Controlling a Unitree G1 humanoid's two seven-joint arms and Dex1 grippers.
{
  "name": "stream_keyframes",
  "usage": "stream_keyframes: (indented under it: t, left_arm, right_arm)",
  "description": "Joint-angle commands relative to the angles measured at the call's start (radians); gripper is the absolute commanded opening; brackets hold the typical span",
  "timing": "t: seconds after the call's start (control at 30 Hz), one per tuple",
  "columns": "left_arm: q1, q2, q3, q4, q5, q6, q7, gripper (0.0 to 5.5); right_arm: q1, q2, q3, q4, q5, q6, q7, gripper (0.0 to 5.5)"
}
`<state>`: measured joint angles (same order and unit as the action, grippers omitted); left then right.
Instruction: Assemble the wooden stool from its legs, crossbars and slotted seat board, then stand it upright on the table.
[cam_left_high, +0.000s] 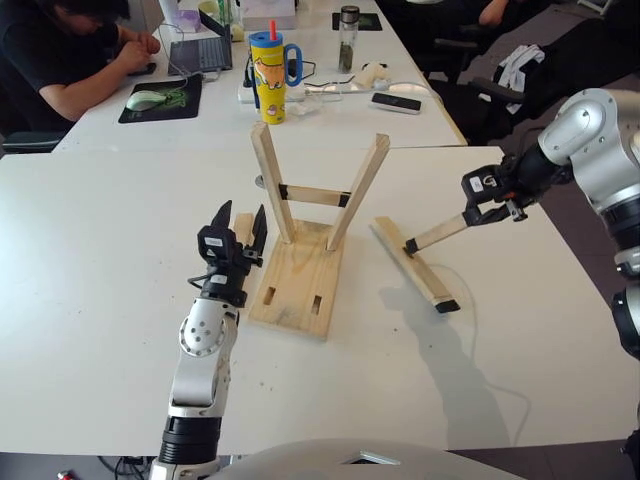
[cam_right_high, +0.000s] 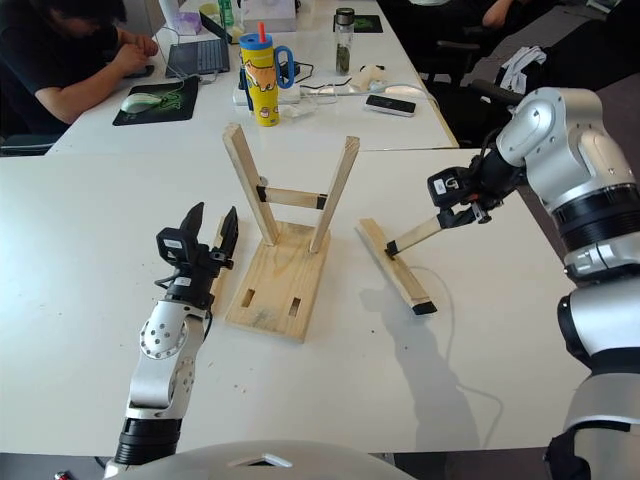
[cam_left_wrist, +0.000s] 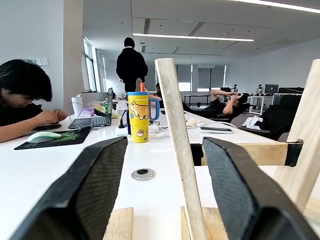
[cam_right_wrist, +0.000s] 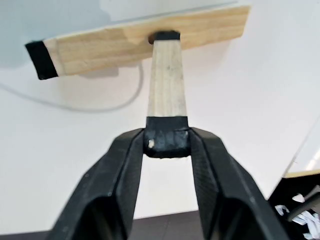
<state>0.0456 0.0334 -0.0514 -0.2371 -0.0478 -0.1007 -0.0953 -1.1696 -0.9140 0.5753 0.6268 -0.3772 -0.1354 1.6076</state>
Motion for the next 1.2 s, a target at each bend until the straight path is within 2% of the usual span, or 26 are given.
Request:
stream_keyframes:
  t: [0.03, 0.33, 0.7, 1.2]
  left_arm:
    - [0.023, -0.037, -0.009, 0.016, 0.032, -0.037, 0.049, 2.79]
    - [0.023, -0.044, -0.003, 0.046, 0.034, -0.067, 0.056, 2.79]
    - [0.024, -0.061, -0.009, 0.070, 0.045, -0.096, 0.069, 2.79]
    - [0.029, -0.052, -0.002, 0.059, 0.040, -0.086, 0.058, 2.79]
  right_arm:
    - [-0.134, 0.067, 0.074, 0.162, -0.070, -0.165, 0.006, 1.35]
    - [-0.170, 0.088, 0.073, 0.316, -0.116, -0.316, 0.003, 1.35]
    - [-0.190, 0.138, 0.053, 0.369, -0.109, -0.331, 0.005, 1.35]
    - [-0.137, 0.133, 0.071, 0.366, -0.082, -0.316, 0.006, 1.35]
